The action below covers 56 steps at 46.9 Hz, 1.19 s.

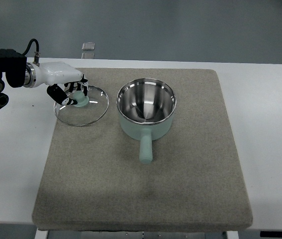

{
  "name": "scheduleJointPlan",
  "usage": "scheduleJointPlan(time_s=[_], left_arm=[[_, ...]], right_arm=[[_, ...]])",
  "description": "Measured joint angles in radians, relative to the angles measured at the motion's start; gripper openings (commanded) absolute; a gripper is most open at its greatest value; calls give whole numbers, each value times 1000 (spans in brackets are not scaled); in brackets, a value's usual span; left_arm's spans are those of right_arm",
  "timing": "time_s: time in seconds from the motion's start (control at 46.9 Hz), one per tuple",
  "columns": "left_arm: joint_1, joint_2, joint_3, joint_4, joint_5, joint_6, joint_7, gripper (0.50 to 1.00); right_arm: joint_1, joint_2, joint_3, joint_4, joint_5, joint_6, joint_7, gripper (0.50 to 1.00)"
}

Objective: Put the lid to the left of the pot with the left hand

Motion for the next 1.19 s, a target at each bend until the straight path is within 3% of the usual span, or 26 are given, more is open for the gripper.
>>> scheduleJointPlan(time_s=[0.107,0.171,0.256,0.341,0.363,0.555,0.682,0.81,1.024,1.194], left_arm=[[16,-2,4,2,0,37,0,500],[21,-2,4,3,0,48,0,659],[23,-2,4,10,-1,53,0,767],[23,-2,4,13,-5,56,0,951],[23,-2,4,13,-8,56,-1,968],[27,-3,2,21,-32,67,-1,994],[31,-2,1,46,-159,138,-1,994],[31,-1,5,93,-462,194,-1,996],[27,7,6,183,-1118,192,-2,996],[32,8,13,237,-1448,188,-2,994]], right_arm=[[0,0,0,0,0,0,0,921],[0,0,0,0,0,0,0,921],[0,0,0,0,0,0,0,921],[0,0,0,0,0,0,0,921],[0,0,0,0,0,0,0,921],[0,0,0,0,0,0,0,921],[0,0,0,0,0,0,0,921],[0,0,0,0,0,0,0,921],[0,0,0,0,0,0,0,921],[0,0,0,0,0,0,0,921]])
